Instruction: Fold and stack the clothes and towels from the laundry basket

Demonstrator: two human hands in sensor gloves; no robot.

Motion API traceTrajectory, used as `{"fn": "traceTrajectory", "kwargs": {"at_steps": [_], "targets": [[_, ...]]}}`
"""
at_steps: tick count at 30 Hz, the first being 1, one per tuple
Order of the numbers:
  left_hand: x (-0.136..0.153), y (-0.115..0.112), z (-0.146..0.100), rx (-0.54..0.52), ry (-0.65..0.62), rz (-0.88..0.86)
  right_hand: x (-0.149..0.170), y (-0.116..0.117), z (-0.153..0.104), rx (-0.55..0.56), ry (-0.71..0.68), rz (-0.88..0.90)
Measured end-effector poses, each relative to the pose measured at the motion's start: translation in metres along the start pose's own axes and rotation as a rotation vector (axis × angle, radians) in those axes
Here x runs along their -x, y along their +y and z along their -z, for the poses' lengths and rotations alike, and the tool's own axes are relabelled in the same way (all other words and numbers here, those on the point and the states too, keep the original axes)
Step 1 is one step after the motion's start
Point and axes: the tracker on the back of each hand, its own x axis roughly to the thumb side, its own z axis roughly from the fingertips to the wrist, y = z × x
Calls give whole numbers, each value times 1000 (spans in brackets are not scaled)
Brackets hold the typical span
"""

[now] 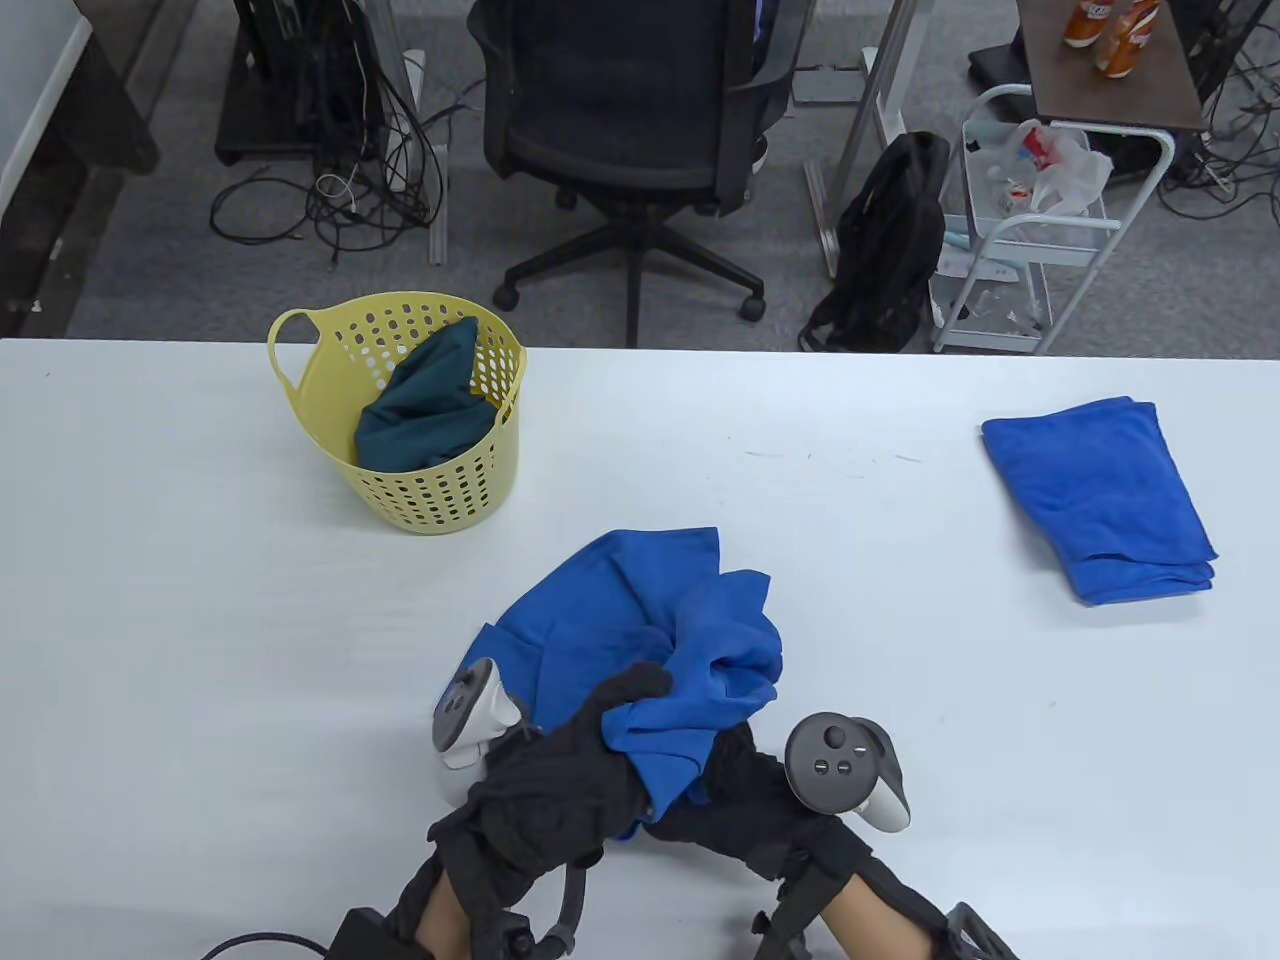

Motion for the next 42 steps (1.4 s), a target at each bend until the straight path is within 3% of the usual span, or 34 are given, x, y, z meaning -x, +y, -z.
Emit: {"fn": "traceTrajectory", "kwargs": {"at_steps": [1, 3, 5, 6, 8, 9, 11, 12, 14, 15, 17, 19, 20, 21, 23, 25, 26, 27, 28, 29, 30, 31, 33, 34, 36, 38, 40, 42], "targets": [[0, 3, -1, -33, 4, 40, 3, -1, 0, 45, -24, 52], [-8, 16, -8, -168, 12, 160, 12, -10, -1, 101, -98, 357], [-20, 31, -21, -361, 71, 336, 20, -24, -4, 23, -103, 642], [-27, 39, -28, -483, 118, 506, 24, -34, -7, 32, -94, 720], [-35, 48, -42, -721, 259, 906, 26, -50, -10, 83, -70, 630], [-36, 49, -45, -761, 318, 1033, 25, -55, -11, 87, -59, 552], [-29, 48, -43, -690, 366, 1223, 22, -62, -11, 2, -4, 480], [-27, 48, -42, -647, 342, 1234, 21, -63, -11, -31, 33, 491], [-22, 52, -42, -567, 162, 1076, 26, -68, -14, 7, 112, 448], [-20, 53, -42, -560, 100, 865, 30, -74, -18, 106, 186, 372], [-17, 56, -43, -588, 119, 690, 34, -84, -25, 318, 269, 198], [-18, 56, -46, -752, 228, 866, 29, -92, -34, 491, 296, 16], [-19, 56, -47, -812, 292, 989, 25, -94, -36, 510, 265, -44], [-20, 57, -48, -845, 400, 1147, 16, -94, -36, 484, 186, -108], [-18, 59, -49, -866, 550, 1194, 2, -84, -31, 381, 88, -181], [-15, 64, -53, -936, 593, 1144, -10, -54, -19, 81, 95, -364], [-14, 66, -54, -951, 601, 1136, -10, -48, -17, 19, 112, -406], [-14, 69, -57, -966, 627, 1135, -9, -24, -9, -211, 197, -553], [-15, 72, -60, -981, 648, 1140, -4, -7, -4, -365, 287, -654], [-15, 75, -63, -995, 654, 1144, -1, 1, -2, -409, 328, -735], [-16, 78, -66, -1008, 660, 1141, 1, 4, 1, -351, 323, -846], [-18, 81, -70, -1015, 668, 1137, 0, -4, 1, -204, 311, -932], [-21, 87, -76, -998, 668, 1140, 1, -31, -5, 22, 267, -777], [-24, 93, -79, -936, 657, 1137, 7, -52, -12, 149, 260, -583], [-24, 101, -80, -685, 704, 1094, 25, -84, -27, 302, 264, -283], [-15, 101, -81, -485, 892, 1092, 44, -109, -42, 436, 343, -171], [-2, 101, -77, -340, 1084, 1120, 54, -121, -50, 477, 401, -233], [5, 101, -73, -334, 1195, 1209, 58, -128, -53, 476, 448, -308]]}}
